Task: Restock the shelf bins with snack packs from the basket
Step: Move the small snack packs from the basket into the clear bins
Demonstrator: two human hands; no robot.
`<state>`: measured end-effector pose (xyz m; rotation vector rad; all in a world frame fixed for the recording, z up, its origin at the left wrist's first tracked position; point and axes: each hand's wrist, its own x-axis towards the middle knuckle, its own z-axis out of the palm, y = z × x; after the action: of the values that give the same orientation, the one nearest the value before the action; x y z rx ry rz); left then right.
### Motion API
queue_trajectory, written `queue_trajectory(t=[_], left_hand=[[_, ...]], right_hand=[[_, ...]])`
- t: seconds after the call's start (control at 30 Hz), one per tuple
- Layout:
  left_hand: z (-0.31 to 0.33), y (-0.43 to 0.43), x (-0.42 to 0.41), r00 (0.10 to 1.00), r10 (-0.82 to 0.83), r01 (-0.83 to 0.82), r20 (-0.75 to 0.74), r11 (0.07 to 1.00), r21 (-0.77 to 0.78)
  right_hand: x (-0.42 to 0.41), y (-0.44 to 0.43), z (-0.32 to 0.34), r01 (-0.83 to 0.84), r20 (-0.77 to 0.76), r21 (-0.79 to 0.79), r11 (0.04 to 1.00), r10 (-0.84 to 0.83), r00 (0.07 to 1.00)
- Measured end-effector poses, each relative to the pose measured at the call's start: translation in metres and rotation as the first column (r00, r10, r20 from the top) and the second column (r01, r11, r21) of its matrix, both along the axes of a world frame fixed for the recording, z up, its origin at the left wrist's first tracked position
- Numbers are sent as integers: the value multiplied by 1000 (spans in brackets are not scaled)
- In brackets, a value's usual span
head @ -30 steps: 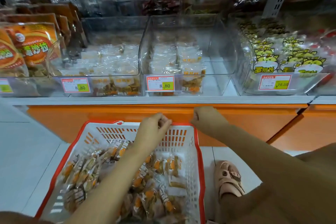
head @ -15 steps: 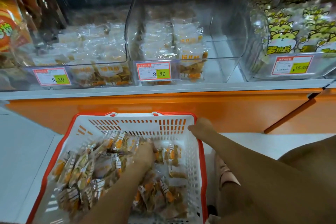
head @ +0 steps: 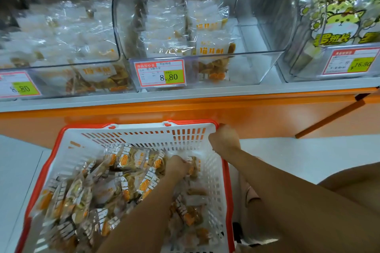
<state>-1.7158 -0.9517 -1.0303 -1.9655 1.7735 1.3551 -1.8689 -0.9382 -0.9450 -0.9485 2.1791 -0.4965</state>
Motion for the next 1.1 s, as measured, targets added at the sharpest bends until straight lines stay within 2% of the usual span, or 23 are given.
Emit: queue_trajectory(t=[0.2,0.3,0.43,0.53,0.63,0.73,0.83,0.9,0.97,1.03,1.1], left_hand=[[18,-2,14,998,57,-59,-24,995,-84],[37,2,28,977,166,-181,-131,977,-110],[64,7,49,931,228,-267,-286,958,-108],[87,6,63,872,285,-336,-399,940,-64],[118,8,65,774,363,-418,-520,908,11],[150,14,62,690,375,-428,-619,901,69],[180,16,59,556,377,-455,-741,884,109],[194,16,57,477,352,-441,-805,888,127],[214,19,51,389,309,-413,-868,901,136],[232,20,42,304,265,-403,-915,906,128],[251,20,32,241,220,-403,-945,909,108]], right_hand=[[0,1,-1,-14,-3,4,1000,14,1000],[1,2,0,-21,1,-18,1000,21,1000],[-1,5,3,-61,8,-3,998,61,998],[0,4,11,-112,0,90,990,112,994],[6,2,30,-206,-103,193,959,228,968],[9,2,76,-324,-232,263,909,386,893],[6,7,141,-524,-221,269,808,581,783],[-1,12,182,-616,-261,240,750,661,703],[-10,19,212,-676,-202,158,720,693,692],[-14,29,234,-712,-7,-17,702,712,702],[-16,35,249,-645,201,-252,722,691,695]])
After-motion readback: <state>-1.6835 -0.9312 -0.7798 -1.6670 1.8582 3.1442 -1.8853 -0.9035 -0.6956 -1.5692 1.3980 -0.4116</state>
